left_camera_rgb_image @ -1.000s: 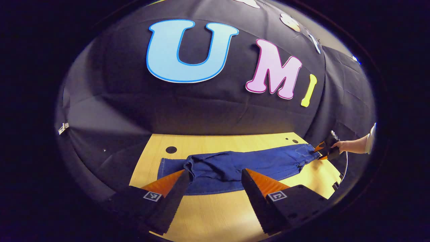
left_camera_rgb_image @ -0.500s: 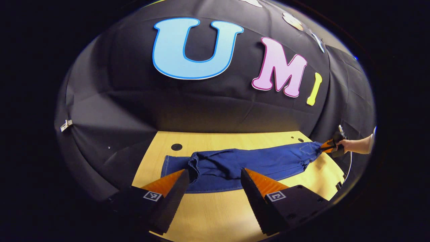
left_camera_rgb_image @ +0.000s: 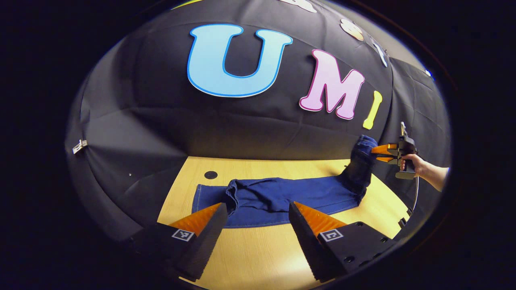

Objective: Grasp the waist and the cuffs of the jeans and fold them to make the two legs overlap; first hold the waist and fold one-third of the jeans toward the cuffs, then hold the cuffs and fold the remaining one-third in the same direction to finish folding.

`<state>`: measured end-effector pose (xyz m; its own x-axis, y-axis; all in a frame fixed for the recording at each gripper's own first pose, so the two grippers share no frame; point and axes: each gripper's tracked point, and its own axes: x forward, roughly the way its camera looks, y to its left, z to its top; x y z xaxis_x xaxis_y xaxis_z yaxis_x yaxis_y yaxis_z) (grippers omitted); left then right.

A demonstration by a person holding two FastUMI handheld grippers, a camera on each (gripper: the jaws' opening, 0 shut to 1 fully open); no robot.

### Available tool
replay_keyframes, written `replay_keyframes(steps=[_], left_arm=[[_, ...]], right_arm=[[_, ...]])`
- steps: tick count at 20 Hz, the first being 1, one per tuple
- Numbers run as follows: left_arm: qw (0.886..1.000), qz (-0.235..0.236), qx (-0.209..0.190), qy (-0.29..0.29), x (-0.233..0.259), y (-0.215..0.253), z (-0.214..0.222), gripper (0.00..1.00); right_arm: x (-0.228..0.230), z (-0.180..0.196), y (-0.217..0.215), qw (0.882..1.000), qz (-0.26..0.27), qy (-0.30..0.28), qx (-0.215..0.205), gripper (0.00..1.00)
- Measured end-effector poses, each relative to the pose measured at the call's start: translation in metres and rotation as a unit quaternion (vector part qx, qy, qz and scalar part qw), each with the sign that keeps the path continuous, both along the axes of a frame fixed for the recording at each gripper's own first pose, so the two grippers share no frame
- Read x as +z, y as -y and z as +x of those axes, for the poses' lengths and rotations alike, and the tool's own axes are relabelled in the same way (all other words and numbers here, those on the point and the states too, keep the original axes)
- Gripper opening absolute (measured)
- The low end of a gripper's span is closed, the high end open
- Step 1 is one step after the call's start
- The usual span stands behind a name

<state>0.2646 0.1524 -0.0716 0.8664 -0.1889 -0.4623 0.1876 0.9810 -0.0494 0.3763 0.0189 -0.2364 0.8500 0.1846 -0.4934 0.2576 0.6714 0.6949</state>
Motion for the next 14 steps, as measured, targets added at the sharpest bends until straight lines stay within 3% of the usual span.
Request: replay_keyframes(steps=[2, 3, 4, 6, 9, 11, 13, 14], left_arm=[[1.000, -0.017, 0.002, -0.004, 0.000, 0.002, -0.005, 0.97], [0.999, -0.031, 0.003, -0.007, -0.003, 0.003, -0.006, 0.97], [0.999, -0.047, 0.005, -0.016, -0.007, 0.005, -0.007, 0.97], [0.996, -0.077, 0.014, -0.046, -0.024, 0.009, -0.011, 0.97], [0.988, -0.124, 0.044, -0.085, -0.047, 0.011, -0.010, 0.97], [0.980, -0.157, 0.063, -0.108, -0.063, 0.015, -0.007, 0.97], [0.974, -0.166, 0.079, -0.133, -0.079, 0.014, 0.001, 0.97], [0.972, -0.165, 0.085, -0.142, -0.086, 0.013, 0.008, 0.97]], right_arm=[[-0.040, -0.006, -0.059, 0.999, 0.013, -0.022, 0.043, 0.19], [-0.067, -0.006, -0.094, 0.997, 0.014, -0.044, 0.064, 0.09], [-0.092, -0.016, -0.114, 0.994, 0.008, -0.067, 0.083, 0.19], [-0.136, -0.024, -0.147, 0.988, -0.003, -0.109, 0.112, 0.19], [-0.130, -0.018, -0.157, 0.985, 0.061, -0.101, 0.125, 0.26], [-0.107, -0.025, -0.161, 0.980, 0.106, -0.094, 0.144, 0.57], [-0.082, -0.040, -0.161, 0.974, 0.122, -0.078, 0.176, 0.73], [-0.070, -0.046, -0.157, 0.972, 0.118, -0.063, 0.194, 0.88]])
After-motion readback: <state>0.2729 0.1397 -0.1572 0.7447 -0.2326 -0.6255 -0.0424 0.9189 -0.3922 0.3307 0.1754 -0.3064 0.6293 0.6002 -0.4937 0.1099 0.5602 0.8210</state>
